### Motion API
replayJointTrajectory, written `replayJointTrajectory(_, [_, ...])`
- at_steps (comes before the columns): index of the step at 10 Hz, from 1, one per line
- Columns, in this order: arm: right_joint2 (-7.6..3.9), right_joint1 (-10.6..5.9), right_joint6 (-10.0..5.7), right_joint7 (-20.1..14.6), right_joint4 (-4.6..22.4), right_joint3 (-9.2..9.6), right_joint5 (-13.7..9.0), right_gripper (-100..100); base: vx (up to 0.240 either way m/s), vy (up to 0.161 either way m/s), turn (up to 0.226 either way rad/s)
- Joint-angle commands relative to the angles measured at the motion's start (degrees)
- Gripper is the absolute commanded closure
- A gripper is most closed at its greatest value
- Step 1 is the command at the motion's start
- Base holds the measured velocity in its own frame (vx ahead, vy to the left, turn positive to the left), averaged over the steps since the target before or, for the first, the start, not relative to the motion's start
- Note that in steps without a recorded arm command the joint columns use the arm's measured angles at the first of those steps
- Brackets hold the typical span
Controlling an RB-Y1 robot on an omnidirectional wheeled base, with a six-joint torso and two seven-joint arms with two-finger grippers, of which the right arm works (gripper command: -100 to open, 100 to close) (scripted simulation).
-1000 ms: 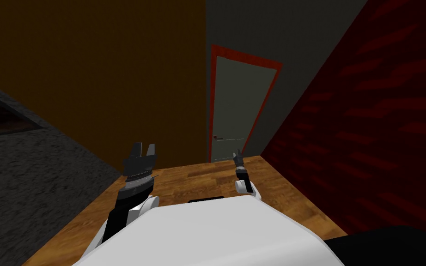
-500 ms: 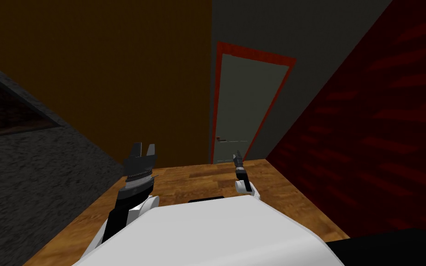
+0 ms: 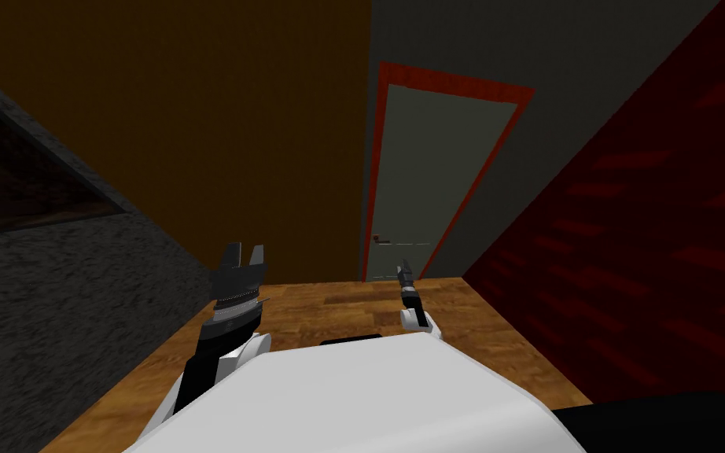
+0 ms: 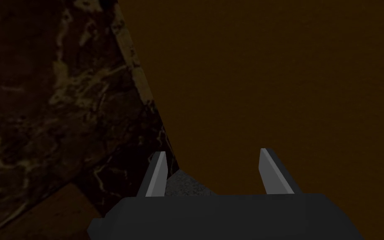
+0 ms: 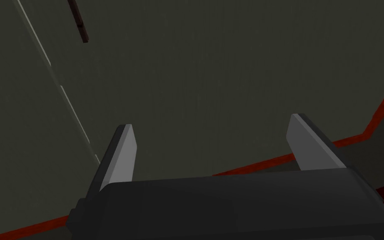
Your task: Pull the door open
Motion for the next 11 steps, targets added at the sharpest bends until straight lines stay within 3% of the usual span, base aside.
replayJointTrajectory(1, [-0.25,-0.63,-0.37,-0.05,1.63,-0.14,-0.18,-100,0.049,-0.005,0.051])
replayJointTrajectory(4, [-0.74,-2.85,-1.46,0.31,7.21,-0.68,-0.98,-100,0.079,-0.011,0.137])
replayJointTrajectory(8, [-1.03,-4.22,-2.14,0.53,11.44,-1.01,-1.47,-100,0.057,-0.011,0.061])
replayJointTrajectory(9, [-1.03,-4.22,-2.14,0.53,11.44,-1.01,-1.47,-100,0.042,-0.01,0.045])
replayJointTrajectory(11, [-1.31,-5.55,-2.79,0.75,14.92,-1.33,-1.94,-100,0.066,-0.012,0.113])
